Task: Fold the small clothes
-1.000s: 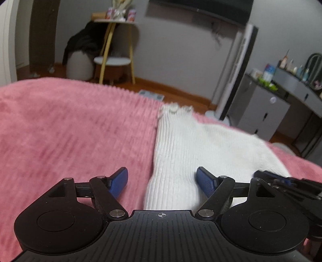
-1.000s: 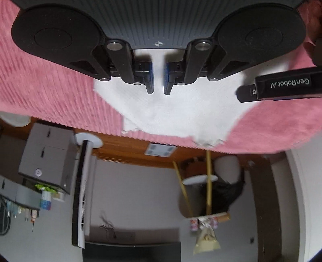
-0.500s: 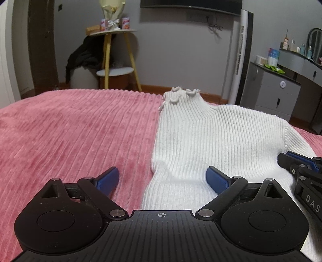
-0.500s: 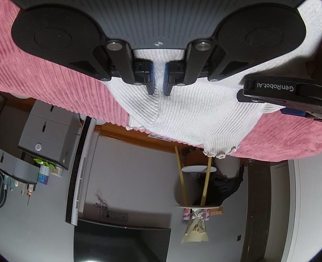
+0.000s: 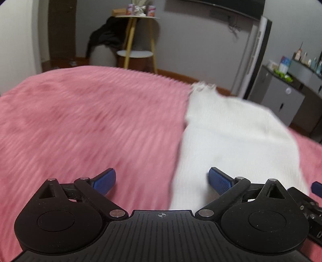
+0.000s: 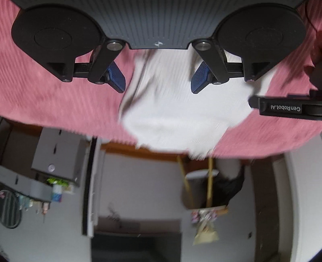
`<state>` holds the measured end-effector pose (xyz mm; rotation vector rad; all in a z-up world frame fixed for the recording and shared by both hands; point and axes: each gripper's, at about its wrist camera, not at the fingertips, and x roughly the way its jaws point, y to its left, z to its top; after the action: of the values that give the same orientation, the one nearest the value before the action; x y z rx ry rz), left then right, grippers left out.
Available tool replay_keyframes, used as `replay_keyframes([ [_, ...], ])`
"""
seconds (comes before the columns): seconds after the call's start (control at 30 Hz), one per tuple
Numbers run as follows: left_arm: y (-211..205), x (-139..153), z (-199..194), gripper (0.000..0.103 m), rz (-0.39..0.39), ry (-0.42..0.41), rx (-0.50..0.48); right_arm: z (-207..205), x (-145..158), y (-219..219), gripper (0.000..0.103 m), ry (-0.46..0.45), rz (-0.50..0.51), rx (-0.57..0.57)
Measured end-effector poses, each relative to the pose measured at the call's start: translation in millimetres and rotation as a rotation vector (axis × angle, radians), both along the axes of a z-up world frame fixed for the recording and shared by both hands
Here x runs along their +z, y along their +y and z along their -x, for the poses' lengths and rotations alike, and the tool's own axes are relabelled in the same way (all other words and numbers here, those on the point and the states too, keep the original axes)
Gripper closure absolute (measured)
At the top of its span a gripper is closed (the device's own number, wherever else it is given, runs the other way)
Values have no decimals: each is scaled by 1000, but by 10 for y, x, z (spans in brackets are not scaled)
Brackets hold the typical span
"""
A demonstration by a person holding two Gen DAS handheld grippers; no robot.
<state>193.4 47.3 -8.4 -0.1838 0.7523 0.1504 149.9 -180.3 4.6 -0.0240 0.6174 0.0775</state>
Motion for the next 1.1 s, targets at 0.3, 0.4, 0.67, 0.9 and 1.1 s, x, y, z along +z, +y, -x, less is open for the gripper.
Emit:
replay_keyframes([
  [0.3, -36, -138, 309, 5, 27, 61, -101, 296, -258, -429, 46, 263, -494, -71],
  [0.4, 41, -169, 313, 10, 160, 42, -88, 278, -331, -564, 46, 274, -739, -93],
  [0.67, 40, -246, 300, 12, 202, 4, -68, -7, -478, -582, 89, 280, -898, -211],
  [0.9, 17, -279, 237, 16, 137, 3, -64, 79, -375, -473, 91, 146, -513, -216],
  [1.1, 9, -307, 245, 10, 82, 8, -80, -39, -475, -224, 91, 115, -245, -102],
])
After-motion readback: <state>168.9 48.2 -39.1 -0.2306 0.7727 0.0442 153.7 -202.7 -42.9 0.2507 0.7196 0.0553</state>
